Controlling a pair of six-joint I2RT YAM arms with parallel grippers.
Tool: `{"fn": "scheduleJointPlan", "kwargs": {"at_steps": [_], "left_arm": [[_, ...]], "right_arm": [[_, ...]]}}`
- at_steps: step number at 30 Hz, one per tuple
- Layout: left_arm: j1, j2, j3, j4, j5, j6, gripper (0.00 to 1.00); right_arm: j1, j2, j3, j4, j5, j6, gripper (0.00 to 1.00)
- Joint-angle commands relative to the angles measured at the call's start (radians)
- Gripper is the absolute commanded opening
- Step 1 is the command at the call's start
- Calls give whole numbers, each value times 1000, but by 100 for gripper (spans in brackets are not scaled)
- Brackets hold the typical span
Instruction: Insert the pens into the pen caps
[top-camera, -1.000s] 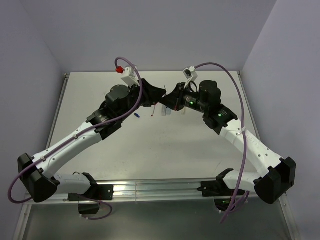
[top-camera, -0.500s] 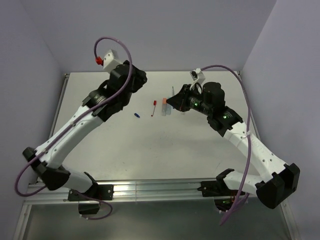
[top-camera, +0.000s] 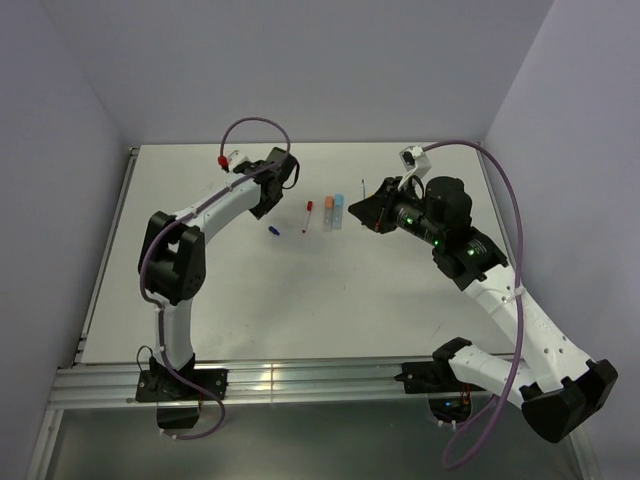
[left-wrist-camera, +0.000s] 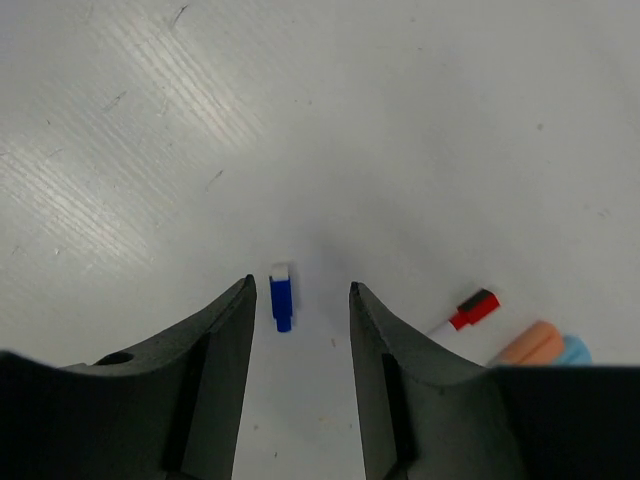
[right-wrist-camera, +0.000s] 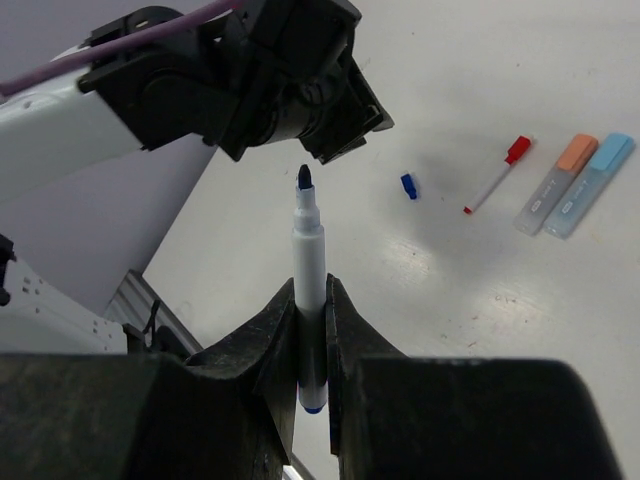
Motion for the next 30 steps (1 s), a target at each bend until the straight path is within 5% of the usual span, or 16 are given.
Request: {"fn": "scheduleJointPlan", "kwargs": {"at_steps": [1,30], "left_arm": [[27,41,15,12,71,-32,47],[36,223,59,-23,192,-93,44]], "right_arm": [[-8,-23,-6,3,7,-20,0],[-34,-32,-35,24,-16,-14,0]]}}
